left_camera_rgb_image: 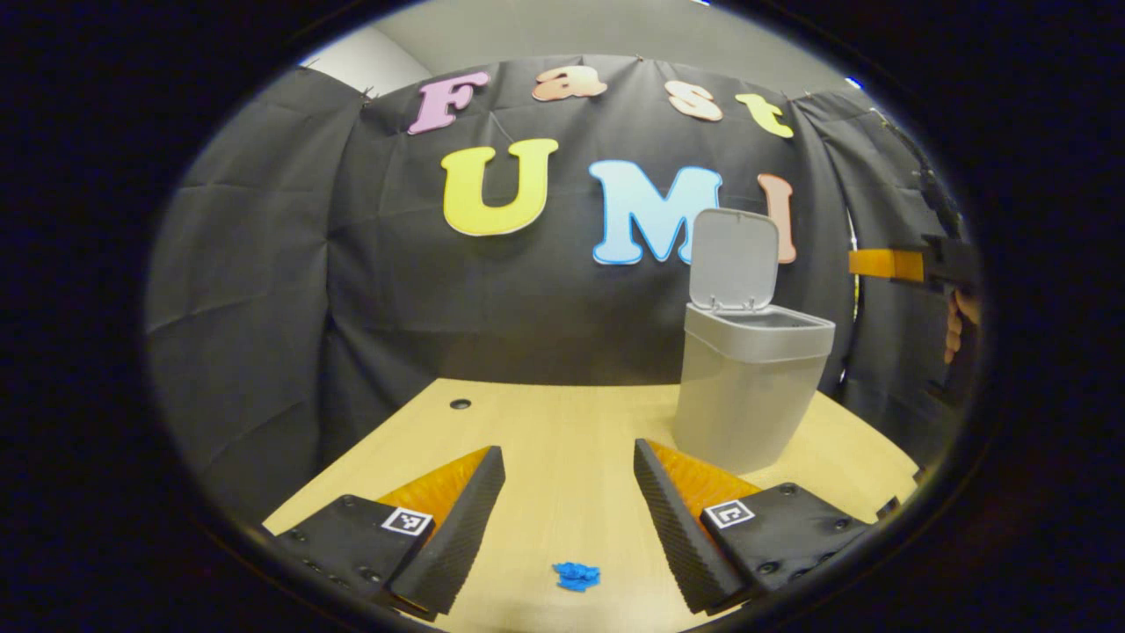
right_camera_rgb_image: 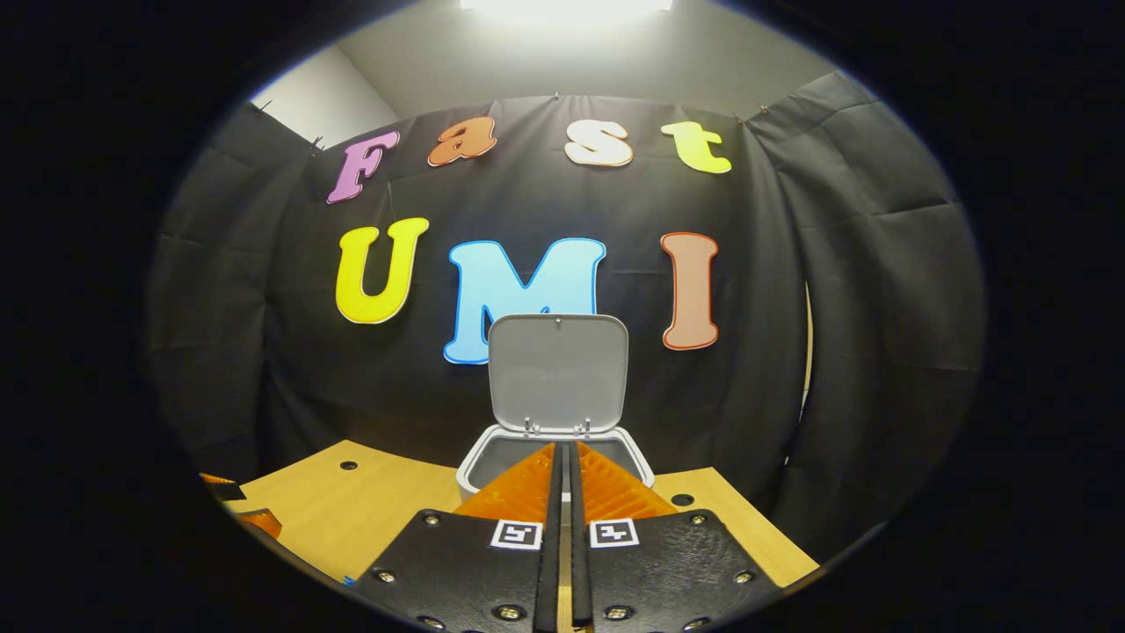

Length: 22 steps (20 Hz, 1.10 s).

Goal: Press the lid of the desktop garbage bin to open it, pick up the crumpled paper on the desktop and throw it into the bin, then pick up the pop can on the desktop and drop it into the bin, and finally close the garbage bin lid.

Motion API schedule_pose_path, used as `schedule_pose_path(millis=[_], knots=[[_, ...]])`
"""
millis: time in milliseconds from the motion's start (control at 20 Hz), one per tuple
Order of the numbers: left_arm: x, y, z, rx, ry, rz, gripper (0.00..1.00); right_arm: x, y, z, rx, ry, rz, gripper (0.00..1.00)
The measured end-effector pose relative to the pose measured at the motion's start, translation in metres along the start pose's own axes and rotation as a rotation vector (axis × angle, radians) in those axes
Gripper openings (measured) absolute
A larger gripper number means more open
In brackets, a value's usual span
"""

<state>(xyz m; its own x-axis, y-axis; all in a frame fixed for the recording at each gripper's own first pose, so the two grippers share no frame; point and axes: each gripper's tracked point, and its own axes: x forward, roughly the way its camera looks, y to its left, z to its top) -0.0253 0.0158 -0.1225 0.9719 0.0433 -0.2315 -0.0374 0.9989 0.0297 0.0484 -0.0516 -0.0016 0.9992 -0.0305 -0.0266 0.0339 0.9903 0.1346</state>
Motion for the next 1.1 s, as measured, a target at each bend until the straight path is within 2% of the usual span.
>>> schedule_pose_path(millis=[50,100,200,300,350,400,500,550,650,700,800,850,900,1000,1100], knots=[[0.001,0.0,-0.01,0.013,0.016,-0.01,1.0,-0.007,0.003,-0.001,0.005,-0.001,-0.002,0.07],[0.002,0.0,-0.02,0.025,0.034,-0.021,1.0,-0.013,0.005,-0.002,0.006,-0.002,-0.012,0.13],[0.004,-0.001,-0.042,0.043,0.075,-0.052,1.0,-0.024,0.007,-0.005,0.001,-0.002,-0.023,0.2],[0.006,-0.004,-0.061,0.059,0.116,-0.089,0.97,-0.032,0.011,-0.008,0.0,0.009,-0.034,0.22],[0.007,-0.005,-0.07,0.067,0.134,-0.106,0.97,-0.037,0.015,-0.011,0.001,0.019,-0.04,0.36],[0.008,-0.006,-0.079,0.075,0.152,-0.125,0.97,-0.04,0.013,-0.013,0.003,0.027,-0.056,0.45],[0.012,-0.009,-0.096,0.083,0.187,-0.165,1.0,-0.047,0.017,-0.018,0.01,0.042,-0.076,0.52],[0.013,-0.009,-0.106,0.086,0.205,-0.184,1.0,-0.052,0.021,-0.019,0.013,0.047,-0.08,0.49],[0.016,-0.01,-0.124,0.094,0.247,-0.211,1.0,-0.057,0.023,-0.02,0.005,0.052,-0.107,0.57],[0.018,-0.012,-0.132,0.097,0.263,-0.223,1.0,-0.059,0.024,-0.02,-0.006,0.051,-0.121,0.57],[0.022,-0.011,-0.147,0.104,0.293,-0.238,1.0,-0.066,0.027,-0.018,-0.029,0.046,-0.132,0.6],[0.023,-0.012,-0.156,0.11,0.311,-0.24,1.0,-0.068,0.029,-0.017,-0.039,0.046,-0.133,0.75],[0.026,-0.011,-0.164,0.114,0.327,-0.237,1.0,-0.069,0.03,-0.015,-0.048,0.043,-0.13,0.8],[0.029,-0.012,-0.177,0.114,0.356,-0.232,0.97,-0.07,0.031,-0.011,-0.061,0.03,-0.123,0.8],[0.033,-0.012,-0.194,0.116,0.394,-0.218,0.97,-0.069,0.031,-0.007,-0.052,0.025,-0.115,0.9]])
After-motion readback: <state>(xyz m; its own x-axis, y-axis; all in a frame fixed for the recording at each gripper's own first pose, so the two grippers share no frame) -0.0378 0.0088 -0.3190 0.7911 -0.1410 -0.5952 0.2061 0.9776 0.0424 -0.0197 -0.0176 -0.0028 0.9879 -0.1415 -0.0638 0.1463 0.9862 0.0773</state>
